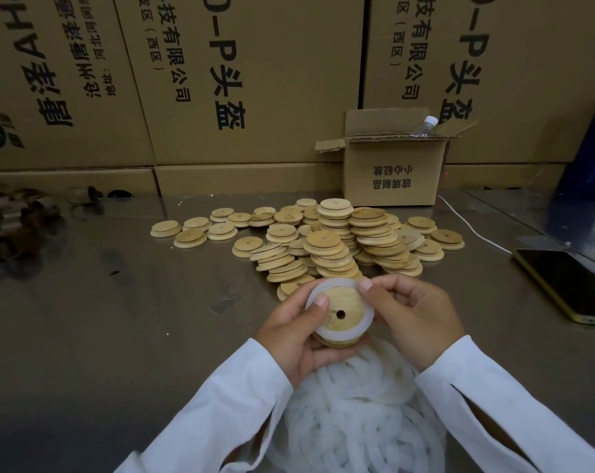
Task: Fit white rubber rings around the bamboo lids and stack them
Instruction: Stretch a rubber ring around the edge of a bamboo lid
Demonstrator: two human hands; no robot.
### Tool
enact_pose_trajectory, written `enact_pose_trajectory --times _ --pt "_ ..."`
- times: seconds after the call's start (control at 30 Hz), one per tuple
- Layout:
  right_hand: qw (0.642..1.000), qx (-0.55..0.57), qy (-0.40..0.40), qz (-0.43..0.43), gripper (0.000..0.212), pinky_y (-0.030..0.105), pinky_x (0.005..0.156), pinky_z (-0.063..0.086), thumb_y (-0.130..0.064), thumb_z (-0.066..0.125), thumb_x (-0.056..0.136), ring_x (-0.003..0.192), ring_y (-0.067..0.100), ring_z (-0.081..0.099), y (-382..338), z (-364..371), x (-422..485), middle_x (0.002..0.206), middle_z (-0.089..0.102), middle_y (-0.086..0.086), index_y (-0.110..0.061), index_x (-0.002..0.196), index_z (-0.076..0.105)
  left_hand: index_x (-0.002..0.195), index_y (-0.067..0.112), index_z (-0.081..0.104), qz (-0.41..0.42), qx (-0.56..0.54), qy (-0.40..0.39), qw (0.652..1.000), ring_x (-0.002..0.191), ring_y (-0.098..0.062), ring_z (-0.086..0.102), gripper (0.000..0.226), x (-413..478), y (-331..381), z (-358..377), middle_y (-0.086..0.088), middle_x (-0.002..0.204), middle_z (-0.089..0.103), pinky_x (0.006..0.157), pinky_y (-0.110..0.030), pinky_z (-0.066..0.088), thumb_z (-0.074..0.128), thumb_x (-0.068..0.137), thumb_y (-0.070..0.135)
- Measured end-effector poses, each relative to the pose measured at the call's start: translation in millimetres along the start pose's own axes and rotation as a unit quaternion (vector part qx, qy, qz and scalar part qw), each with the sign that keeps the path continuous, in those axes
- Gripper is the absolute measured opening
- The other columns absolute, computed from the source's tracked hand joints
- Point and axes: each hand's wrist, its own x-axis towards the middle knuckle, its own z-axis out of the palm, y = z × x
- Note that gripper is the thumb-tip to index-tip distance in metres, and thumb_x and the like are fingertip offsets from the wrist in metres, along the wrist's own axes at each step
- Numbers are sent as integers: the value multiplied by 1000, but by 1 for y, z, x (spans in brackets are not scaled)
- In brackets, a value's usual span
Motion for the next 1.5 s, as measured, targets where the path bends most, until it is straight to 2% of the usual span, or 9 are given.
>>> enact_pose_trajectory --times 0.2,0.33,0.57,0.7,0.93,1.03,1.13,1.3,1.5 --pt "1000 -5 20 -20 14 13 57 49 -13 68 79 55 4 59 -1 -1 -1 59 66 -1 -15 66 68 94 18 71 -3 -34 3 999 90 -38 67 29 0 -2 1 -19 101 70 64 -36 57 56 72 28" --pt "999 -8 6 -32 13 12 56 48 -12 67 80 54 2 58 -2 0 -2 59 65 -2 -15 67 68 105 14 64 -2 -20 16 1000 90 -39 67 37 1 -2 0 -20 102 69 66 -37 58 54 72 30" --pt "999 0 3 -40 14 10 55 47 -11 66 80 53 1 57 -2 0 -3 55 65 -6 -15 66 67 104 11 63 8 -1 29 1000 80 -37 69 38 2 -1 0 -17 95 71 68 -38 59 52 74 32" --pt "999 -8 -6 -47 16 10 55 47 -9 64 82 53 0 57 -2 1 -2 56 64 -6 -14 66 66 105 9 62 21 5 32 999 77 -35 70 39 1 0 1 -17 92 72 64 -35 59 52 75 31" --pt "997 -30 -11 -69 16 14 61 49 -8 63 83 60 6 58 -2 2 -3 65 65 0 -14 68 64 107 7 62 60 2 75 995 90 -36 67 36 3 -2 2 -21 102 68 66 -36 59 50 79 27" --pt "996 -41 -17 -79 13 14 61 48 -8 63 83 62 8 57 -2 3 -4 67 64 3 -12 70 63 102 9 63 73 -8 87 994 89 -34 68 33 4 -3 2 -17 97 70 66 -36 58 51 78 27" --pt "995 -36 -19 -86 13 13 60 48 -9 63 82 61 7 57 -4 4 -6 67 65 3 -12 69 63 100 12 64 68 -34 77 994 84 -30 70 33 3 -4 3 -12 90 72 66 -36 59 51 75 29" --pt "996 -29 3 -85 14 12 58 48 -9 63 83 58 5 57 -6 0 -4 66 65 1 -12 69 63 104 12 63 56 -43 56 996 87 -33 69 36 2 -5 7 -15 96 72 67 -36 58 51 75 31" --pt "997 -18 -11 -76 14 11 54 47 -8 63 82 53 3 58 -6 2 -4 63 65 0 -12 69 64 102 12 63 51 -66 63 995 88 -36 68 36 3 -3 6 -18 98 70 67 -37 59 52 74 30"
